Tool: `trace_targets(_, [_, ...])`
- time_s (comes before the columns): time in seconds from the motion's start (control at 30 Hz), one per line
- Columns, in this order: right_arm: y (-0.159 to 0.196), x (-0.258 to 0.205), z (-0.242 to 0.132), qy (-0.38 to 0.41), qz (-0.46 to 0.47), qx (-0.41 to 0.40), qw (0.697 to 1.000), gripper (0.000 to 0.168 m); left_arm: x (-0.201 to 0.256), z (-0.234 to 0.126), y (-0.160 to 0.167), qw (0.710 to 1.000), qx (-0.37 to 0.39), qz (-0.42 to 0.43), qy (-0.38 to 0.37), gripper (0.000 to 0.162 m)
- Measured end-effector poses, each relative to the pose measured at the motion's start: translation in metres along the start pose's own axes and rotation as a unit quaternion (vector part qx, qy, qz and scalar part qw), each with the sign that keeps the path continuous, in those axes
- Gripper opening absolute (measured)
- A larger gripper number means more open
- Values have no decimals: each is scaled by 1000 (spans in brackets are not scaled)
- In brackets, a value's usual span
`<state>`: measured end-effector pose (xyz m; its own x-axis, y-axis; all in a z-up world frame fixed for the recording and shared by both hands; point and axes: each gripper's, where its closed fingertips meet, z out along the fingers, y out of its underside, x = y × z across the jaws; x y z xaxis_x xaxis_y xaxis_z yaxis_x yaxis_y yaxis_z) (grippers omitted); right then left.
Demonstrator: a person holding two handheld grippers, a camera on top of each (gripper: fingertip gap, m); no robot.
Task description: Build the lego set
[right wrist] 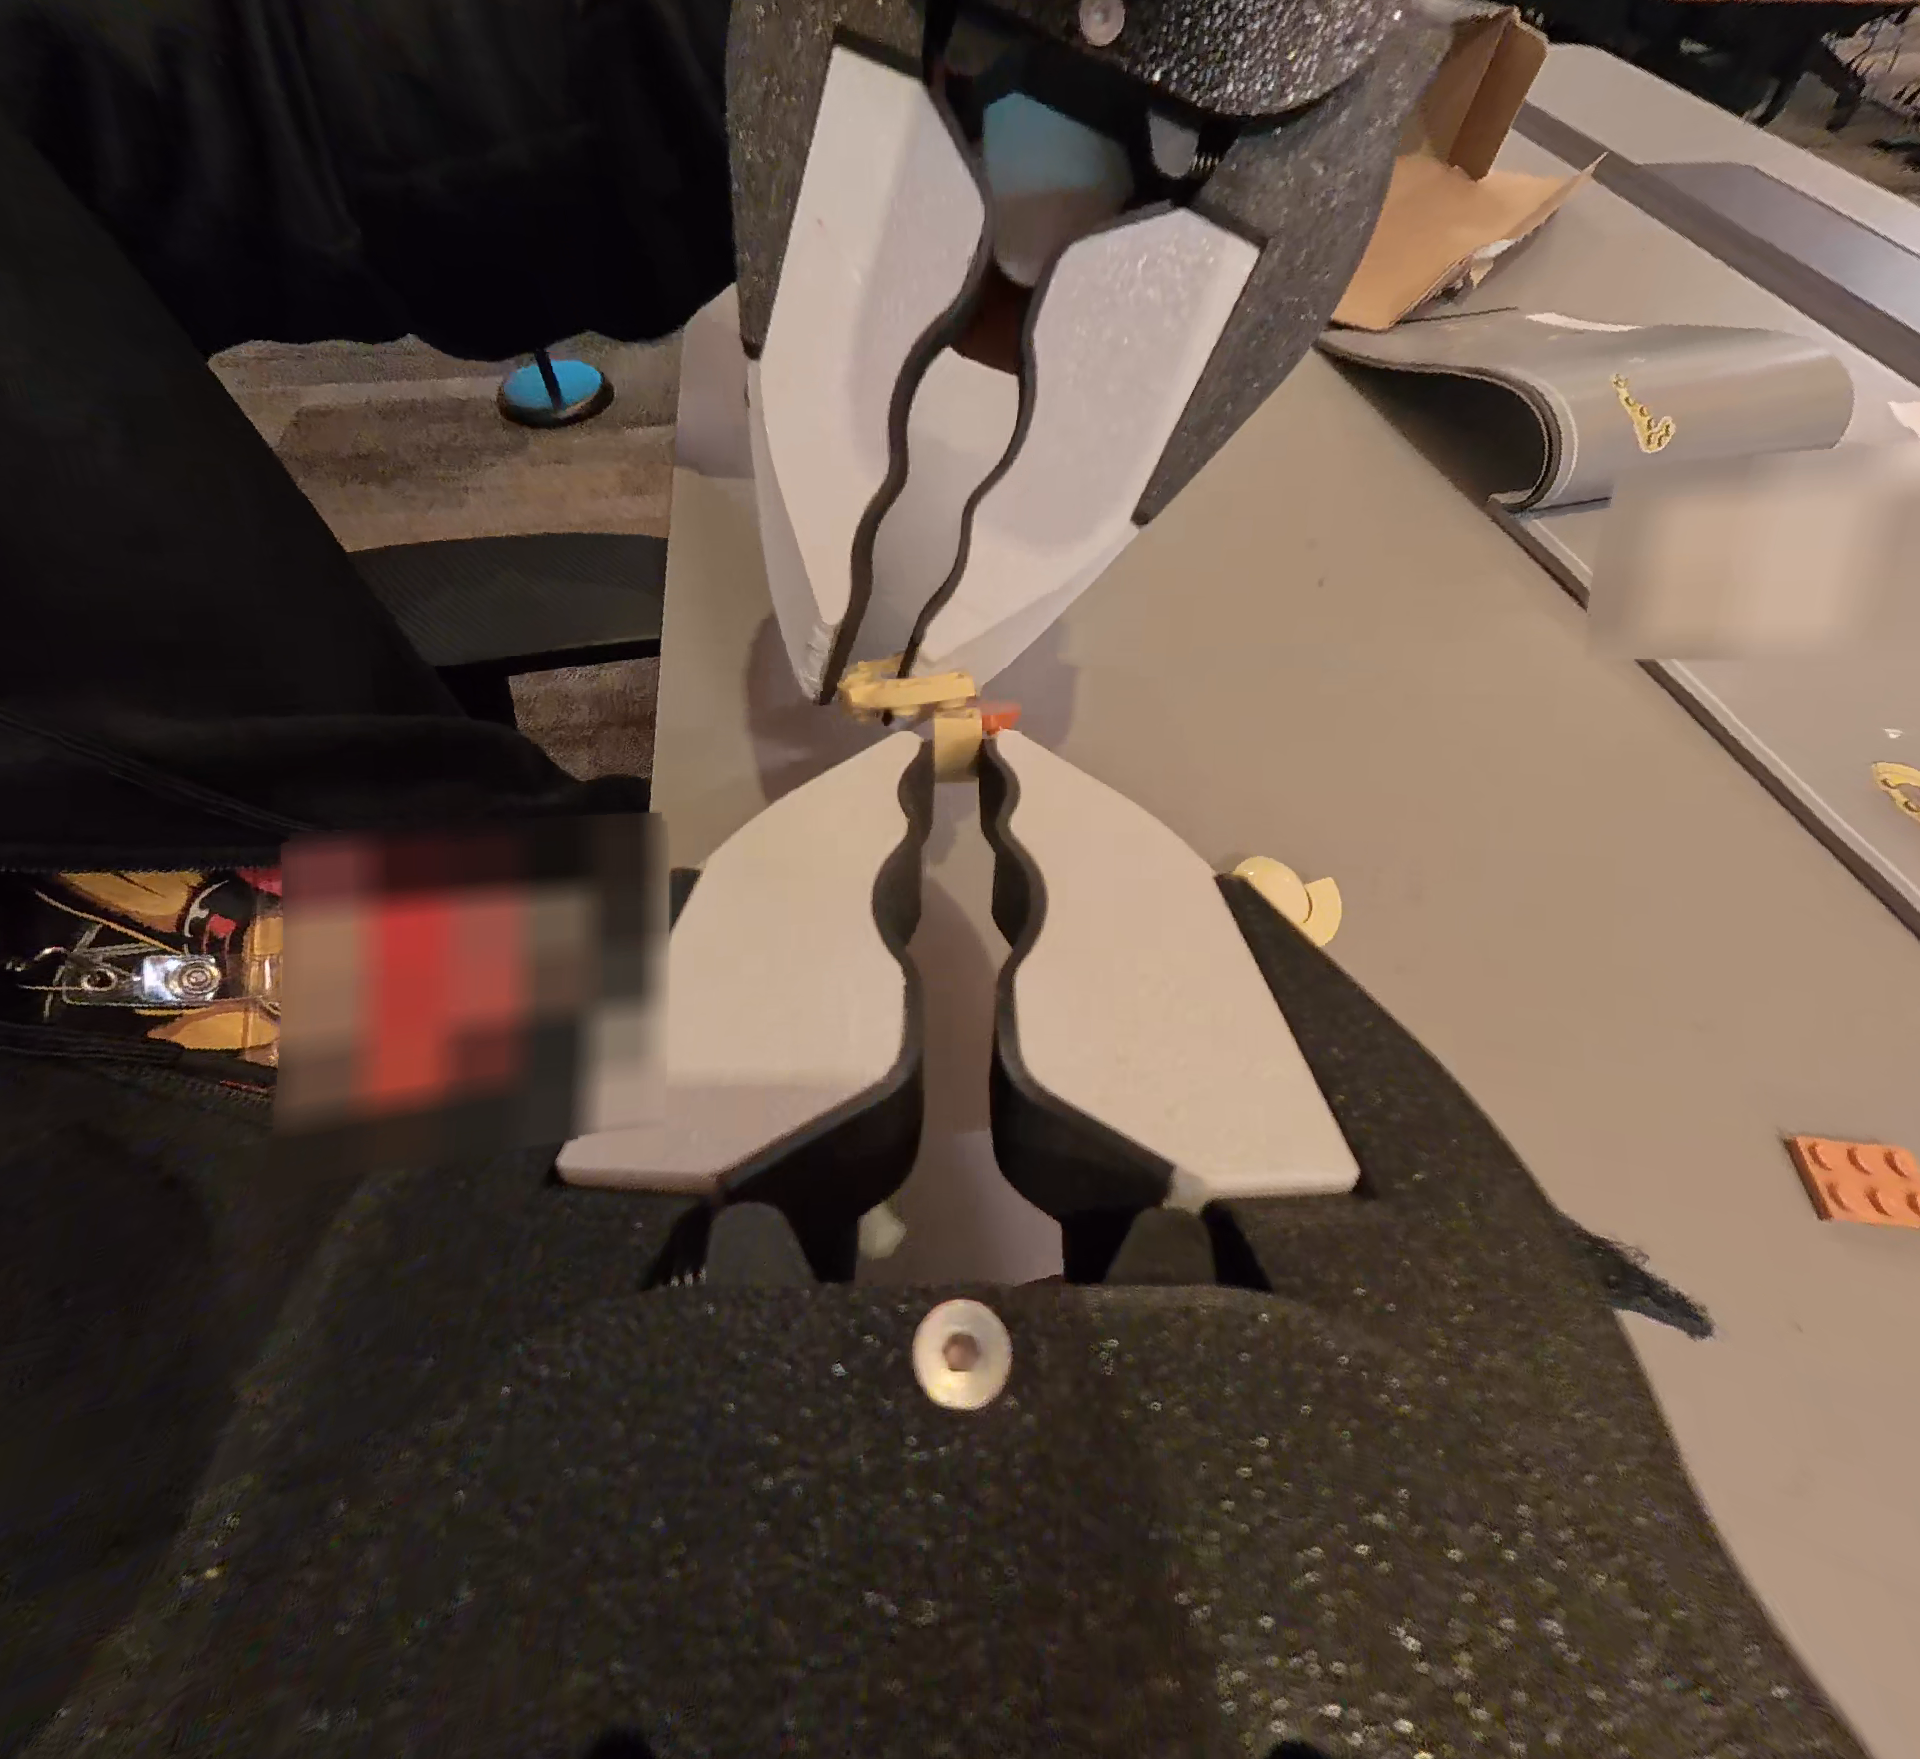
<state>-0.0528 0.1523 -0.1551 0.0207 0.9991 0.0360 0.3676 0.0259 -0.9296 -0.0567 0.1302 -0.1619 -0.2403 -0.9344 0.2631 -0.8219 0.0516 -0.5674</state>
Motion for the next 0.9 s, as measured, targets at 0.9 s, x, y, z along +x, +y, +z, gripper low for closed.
trace_targets(0.9, [-46, 24, -28, 48, 74, 226, 970, 7, -5, -53, -40, 995, -79, -30, 57, 10])
